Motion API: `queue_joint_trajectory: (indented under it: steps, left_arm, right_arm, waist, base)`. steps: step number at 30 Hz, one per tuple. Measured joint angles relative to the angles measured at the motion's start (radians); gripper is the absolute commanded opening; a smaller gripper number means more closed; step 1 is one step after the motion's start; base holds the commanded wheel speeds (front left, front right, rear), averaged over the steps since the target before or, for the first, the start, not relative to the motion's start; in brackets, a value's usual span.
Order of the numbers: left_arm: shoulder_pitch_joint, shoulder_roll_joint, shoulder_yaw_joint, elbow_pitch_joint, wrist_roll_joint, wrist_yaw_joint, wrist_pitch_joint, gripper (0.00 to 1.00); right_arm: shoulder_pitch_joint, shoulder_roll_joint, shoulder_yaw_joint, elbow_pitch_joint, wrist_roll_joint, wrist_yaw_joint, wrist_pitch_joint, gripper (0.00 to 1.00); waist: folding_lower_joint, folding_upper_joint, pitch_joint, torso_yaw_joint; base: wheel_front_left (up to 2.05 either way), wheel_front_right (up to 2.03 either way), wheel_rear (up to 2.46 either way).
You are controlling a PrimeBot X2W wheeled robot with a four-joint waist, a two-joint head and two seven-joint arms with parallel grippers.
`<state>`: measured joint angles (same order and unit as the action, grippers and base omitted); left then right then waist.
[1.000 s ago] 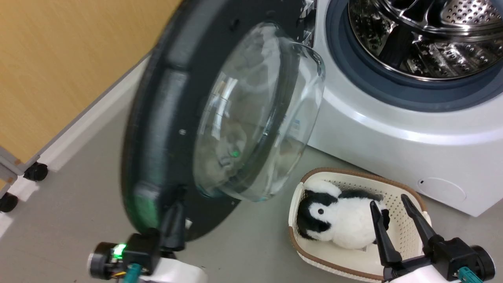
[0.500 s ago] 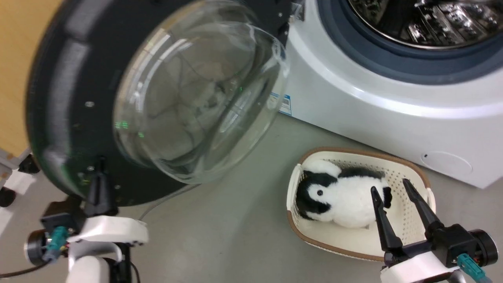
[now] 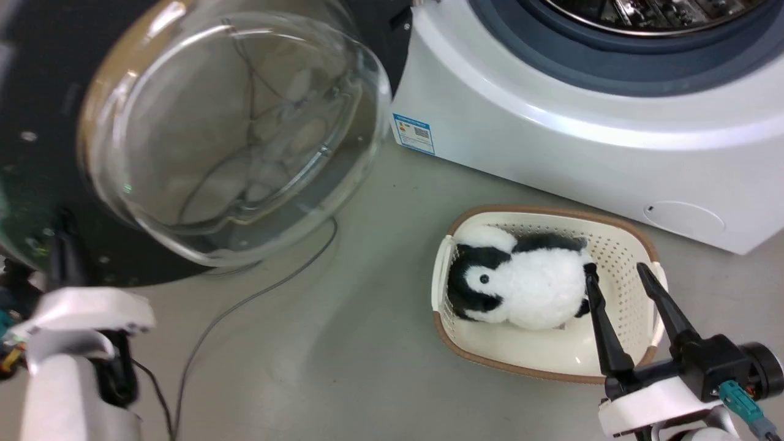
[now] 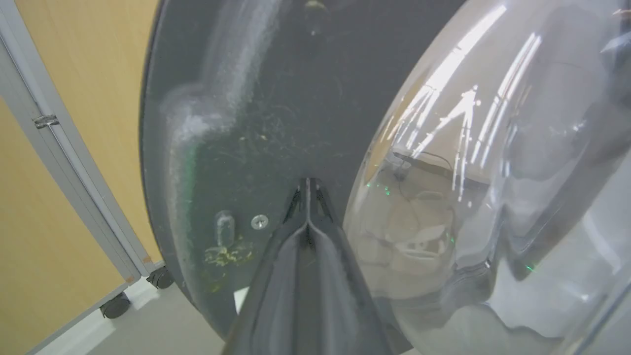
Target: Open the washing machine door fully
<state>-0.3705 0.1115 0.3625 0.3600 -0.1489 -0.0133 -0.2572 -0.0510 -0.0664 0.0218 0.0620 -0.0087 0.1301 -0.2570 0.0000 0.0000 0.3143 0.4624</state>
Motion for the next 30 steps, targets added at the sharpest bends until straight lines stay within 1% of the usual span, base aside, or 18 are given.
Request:
queue_joint_trajectory:
  steps: [4, 6, 11, 18, 24, 27, 30]
  left_arm:
    - [-0.059, 0.038, 0.049, 0.067, 0.009, -0.008, 0.000, 0.00]
    - [-0.086, 0.063, 0.075, 0.109, 0.016, -0.007, 0.000, 0.00]
    - [-0.132, 0.104, 0.129, 0.173, 0.025, -0.006, 0.000, 0.00]
    - [-0.185, 0.151, 0.172, 0.261, 0.039, -0.007, 0.000, 0.00]
    - [-0.217, 0.166, 0.216, 0.314, 0.033, -0.007, 0.000, 0.00]
    - [-0.217, 0.165, 0.221, 0.310, 0.042, -0.018, 0.000, 0.00]
    - [-0.216, 0.150, 0.226, 0.282, 0.045, -0.031, 0.000, 0.00]
  right_arm:
    - [-0.016, -0.001, 0.001, 0.000, 0.000, 0.000, 0.000, 1.00]
    - [-0.021, -0.002, 0.000, 0.000, -0.001, 0.000, 0.000, 1.00]
    - [-0.022, -0.002, -0.006, -0.001, -0.001, 0.000, 0.000, 1.00]
    - [-0.036, -0.003, -0.008, 0.000, -0.001, 0.000, 0.000, 1.00]
    - [-0.042, -0.004, -0.009, 0.000, -0.001, 0.000, 0.000, 1.00]
    - [-0.042, -0.003, -0.015, 0.001, -0.001, 0.000, 0.000, 1.00]
    - [-0.041, -0.002, -0.017, 0.005, -0.001, 0.000, 0.000, 1.00]
  waist:
    - [0.0000, 0.0000, 0.015, -0.019]
    - [0.0000, 0.0000, 0.023, -0.030]
    - [0.0000, 0.0000, 0.040, -0.058]
    - [0.0000, 0.0000, 0.057, -0.089]
    - [0.0000, 0.0000, 0.061, -0.106]
    - [0.0000, 0.0000, 0.053, -0.109]
    - [0.0000, 0.0000, 0.036, -0.108]
  base:
    - [0.00, 0.00, 0.00]
    - [0.00, 0.00, 0.00]
    - [0.00, 0.00, 0.00]
    - [0.00, 0.00, 0.00]
    - [0.00, 0.00, 0.00]
    - [0.00, 0.00, 0.00]
    - [0.00, 0.00, 0.00]
